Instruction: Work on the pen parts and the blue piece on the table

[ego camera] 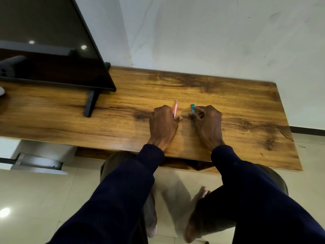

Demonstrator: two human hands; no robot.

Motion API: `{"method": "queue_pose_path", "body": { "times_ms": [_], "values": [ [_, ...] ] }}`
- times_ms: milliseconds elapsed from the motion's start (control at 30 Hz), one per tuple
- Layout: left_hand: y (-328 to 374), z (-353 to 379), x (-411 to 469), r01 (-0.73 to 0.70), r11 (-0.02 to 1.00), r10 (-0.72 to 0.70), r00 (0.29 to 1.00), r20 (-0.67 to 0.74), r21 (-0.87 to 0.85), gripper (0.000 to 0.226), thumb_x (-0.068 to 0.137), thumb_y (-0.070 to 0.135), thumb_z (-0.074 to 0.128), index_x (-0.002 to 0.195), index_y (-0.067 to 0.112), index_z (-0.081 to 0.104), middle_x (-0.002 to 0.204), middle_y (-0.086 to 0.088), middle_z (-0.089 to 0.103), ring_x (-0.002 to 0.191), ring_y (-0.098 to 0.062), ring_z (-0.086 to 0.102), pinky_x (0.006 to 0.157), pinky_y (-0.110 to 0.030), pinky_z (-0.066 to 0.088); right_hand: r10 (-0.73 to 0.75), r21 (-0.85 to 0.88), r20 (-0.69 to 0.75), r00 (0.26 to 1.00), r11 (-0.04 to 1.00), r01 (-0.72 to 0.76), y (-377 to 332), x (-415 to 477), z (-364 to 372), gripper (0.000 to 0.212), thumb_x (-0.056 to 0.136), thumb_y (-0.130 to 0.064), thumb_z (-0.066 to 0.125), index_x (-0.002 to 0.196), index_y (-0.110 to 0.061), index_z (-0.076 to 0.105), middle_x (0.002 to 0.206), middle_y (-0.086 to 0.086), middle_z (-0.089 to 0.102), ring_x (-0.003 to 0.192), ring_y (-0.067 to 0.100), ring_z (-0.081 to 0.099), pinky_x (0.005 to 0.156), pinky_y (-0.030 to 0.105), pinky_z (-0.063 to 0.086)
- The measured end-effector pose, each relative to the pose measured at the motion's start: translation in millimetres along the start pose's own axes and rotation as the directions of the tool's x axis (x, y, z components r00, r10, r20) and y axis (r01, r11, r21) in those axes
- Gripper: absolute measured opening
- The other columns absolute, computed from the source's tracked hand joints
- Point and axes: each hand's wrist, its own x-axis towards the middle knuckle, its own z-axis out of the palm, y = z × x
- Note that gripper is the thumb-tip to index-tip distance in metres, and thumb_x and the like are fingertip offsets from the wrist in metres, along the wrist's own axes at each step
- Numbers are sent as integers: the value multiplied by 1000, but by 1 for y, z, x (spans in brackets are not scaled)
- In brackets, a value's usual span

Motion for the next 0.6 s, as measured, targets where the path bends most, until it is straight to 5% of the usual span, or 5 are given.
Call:
{"method": "queue_pose_path", "body": {
  "times_ms": [200, 433, 600],
  "values": [
    [0, -3, -1, 5, 1000, -4, 1000, 21, -16, 32, 85, 35, 82, 101, 8, 78, 93, -9, 78, 84, -19, 74, 73, -35, 63, 13, 2, -6, 1000, 1000, -13, -2, 0, -2, 31, 97, -25, 70, 121, -7, 68, 116, 14, 70, 95, 19, 68, 78, 25, 57],
    [-1, -5, -9, 77, 993, -74, 997, 33, -94, 27, 87, 36, 81, 93, 10, 77, 85, -5, 77, 75, -14, 72, 74, -40, 63, -14, 7, -29, 999, 1000, 14, 0, -4, -4, 25, 95, -20, 71, 117, -8, 70, 110, 13, 72, 90, 14, 66, 74, 17, 51],
    [-6, -5, -21, 82, 991, -74, 994, 78, -110, 20, 89, 28, 80, 100, 12, 74, 93, -4, 77, 86, -16, 72, 91, -45, 60, -7, -8, -15, 1000, 1000, 6, 0, -6, -5, 27, 94, -15, 73, 119, -8, 69, 112, 12, 72, 89, 8, 62, 72, 7, 41]
  ]
}}
